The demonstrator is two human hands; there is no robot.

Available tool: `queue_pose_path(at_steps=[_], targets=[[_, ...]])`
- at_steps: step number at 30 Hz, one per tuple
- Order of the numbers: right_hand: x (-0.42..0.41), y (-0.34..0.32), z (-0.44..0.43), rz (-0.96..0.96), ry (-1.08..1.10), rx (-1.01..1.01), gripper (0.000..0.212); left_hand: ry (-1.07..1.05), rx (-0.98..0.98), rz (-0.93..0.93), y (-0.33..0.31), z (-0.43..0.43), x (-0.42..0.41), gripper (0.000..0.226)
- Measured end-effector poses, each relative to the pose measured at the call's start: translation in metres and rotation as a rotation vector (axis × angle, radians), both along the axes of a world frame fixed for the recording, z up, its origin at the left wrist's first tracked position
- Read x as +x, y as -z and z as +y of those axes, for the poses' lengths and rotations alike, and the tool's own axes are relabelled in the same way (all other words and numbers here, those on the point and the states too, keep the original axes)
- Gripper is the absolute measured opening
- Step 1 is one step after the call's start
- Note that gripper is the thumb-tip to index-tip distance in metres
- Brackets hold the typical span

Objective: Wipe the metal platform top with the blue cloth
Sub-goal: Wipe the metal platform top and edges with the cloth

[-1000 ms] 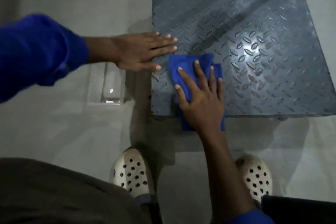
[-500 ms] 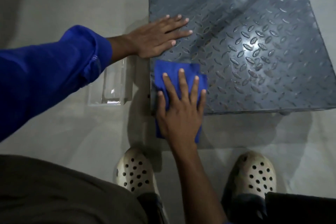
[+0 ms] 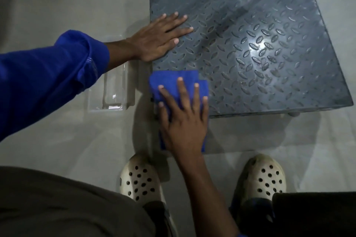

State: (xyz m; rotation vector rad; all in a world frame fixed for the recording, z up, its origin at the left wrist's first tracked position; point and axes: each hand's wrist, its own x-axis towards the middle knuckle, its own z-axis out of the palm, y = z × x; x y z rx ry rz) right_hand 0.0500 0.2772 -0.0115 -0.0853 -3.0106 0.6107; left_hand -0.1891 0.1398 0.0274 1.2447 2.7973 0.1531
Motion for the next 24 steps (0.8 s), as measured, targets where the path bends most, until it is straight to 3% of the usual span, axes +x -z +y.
queue_pose_path(at_steps=[5,8,12,15,19,24], targets=[[-0.065,-0.008,0.077,-0.038,0.411,-0.021,0.054,-0.221,0.004,-0.023,0.004,0.017,0.022,0.06],[-0.087,-0.012,0.035,-0.025,0.353,-0.02,0.055,-0.316,0.013,0.0,0.01,0.032,0.033,0.063],[-0.028,-0.003,0.003,0.073,0.243,0.009,0.053,-0.333,0.022,0.056,0.018,0.03,0.03,0.066],[-0.024,-0.002,0.061,-0.004,0.346,0.031,0.055,-0.344,0.049,0.037,0.016,0.033,0.035,0.062],[-0.086,-0.008,0.11,-0.037,0.577,-0.003,0.056,-0.378,0.057,-0.014,0.011,0.039,0.048,0.066],[-0.075,-0.01,0.056,0.037,0.153,0.025,0.056,-0.425,0.04,0.005,0.012,0.048,0.053,0.07]])
